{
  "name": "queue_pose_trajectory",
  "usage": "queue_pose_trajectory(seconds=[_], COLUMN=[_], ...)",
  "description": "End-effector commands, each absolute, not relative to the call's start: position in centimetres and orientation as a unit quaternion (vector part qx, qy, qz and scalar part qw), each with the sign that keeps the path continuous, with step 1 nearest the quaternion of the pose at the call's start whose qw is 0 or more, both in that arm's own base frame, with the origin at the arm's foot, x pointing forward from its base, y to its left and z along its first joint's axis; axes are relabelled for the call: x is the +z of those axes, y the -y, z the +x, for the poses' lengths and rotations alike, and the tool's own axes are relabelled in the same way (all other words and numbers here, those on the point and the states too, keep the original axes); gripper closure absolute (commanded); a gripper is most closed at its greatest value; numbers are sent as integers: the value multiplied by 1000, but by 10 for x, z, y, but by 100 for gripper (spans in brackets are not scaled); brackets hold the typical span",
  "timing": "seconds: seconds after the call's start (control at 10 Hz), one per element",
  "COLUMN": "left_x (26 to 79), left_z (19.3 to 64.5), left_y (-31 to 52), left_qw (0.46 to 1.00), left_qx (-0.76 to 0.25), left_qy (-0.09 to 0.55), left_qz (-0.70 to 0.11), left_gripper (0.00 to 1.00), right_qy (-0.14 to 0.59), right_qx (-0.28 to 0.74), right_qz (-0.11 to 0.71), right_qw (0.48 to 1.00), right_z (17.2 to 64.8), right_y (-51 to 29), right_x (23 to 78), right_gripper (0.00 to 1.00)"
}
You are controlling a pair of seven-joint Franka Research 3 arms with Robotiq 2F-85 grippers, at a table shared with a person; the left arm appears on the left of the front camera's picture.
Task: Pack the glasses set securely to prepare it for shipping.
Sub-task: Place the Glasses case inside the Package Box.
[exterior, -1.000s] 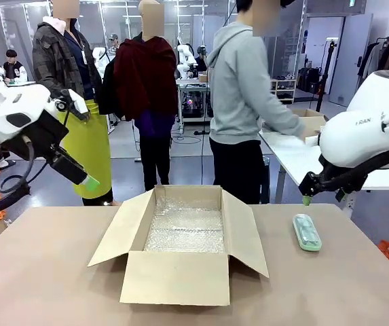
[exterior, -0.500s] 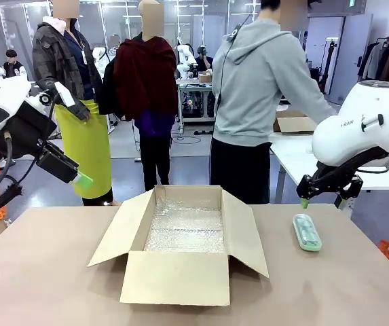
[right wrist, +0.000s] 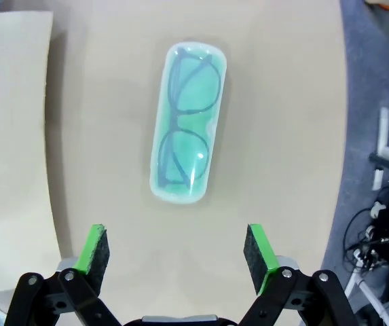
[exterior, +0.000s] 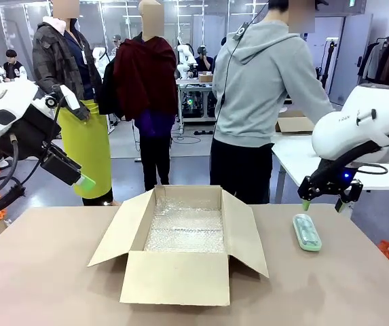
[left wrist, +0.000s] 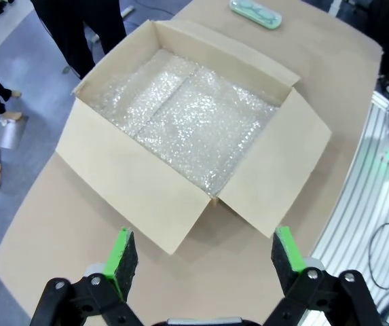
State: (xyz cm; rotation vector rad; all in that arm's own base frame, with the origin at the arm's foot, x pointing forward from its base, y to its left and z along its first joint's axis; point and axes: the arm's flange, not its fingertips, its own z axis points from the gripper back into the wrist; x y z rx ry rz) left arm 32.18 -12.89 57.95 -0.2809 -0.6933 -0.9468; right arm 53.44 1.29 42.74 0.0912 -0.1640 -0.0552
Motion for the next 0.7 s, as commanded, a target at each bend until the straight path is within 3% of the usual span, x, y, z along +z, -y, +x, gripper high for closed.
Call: queue_pose_trajectory(seconds=[0.0,0.6], left_x=[582,582], left_z=[323,323], left_y=[129,129], left_qw=[822,822], left_qx=[-444,-444], left_qy=[331,331], left_qz=[-129,-129], left_gripper=[0,0], right_qy=[54,5], right_qx=[-32,-82], right_qz=[78,64], right_qw=[995,995], right_z=[572,613], right_y=[-8,-11], right_x=[413,363], right_gripper=[0,0])
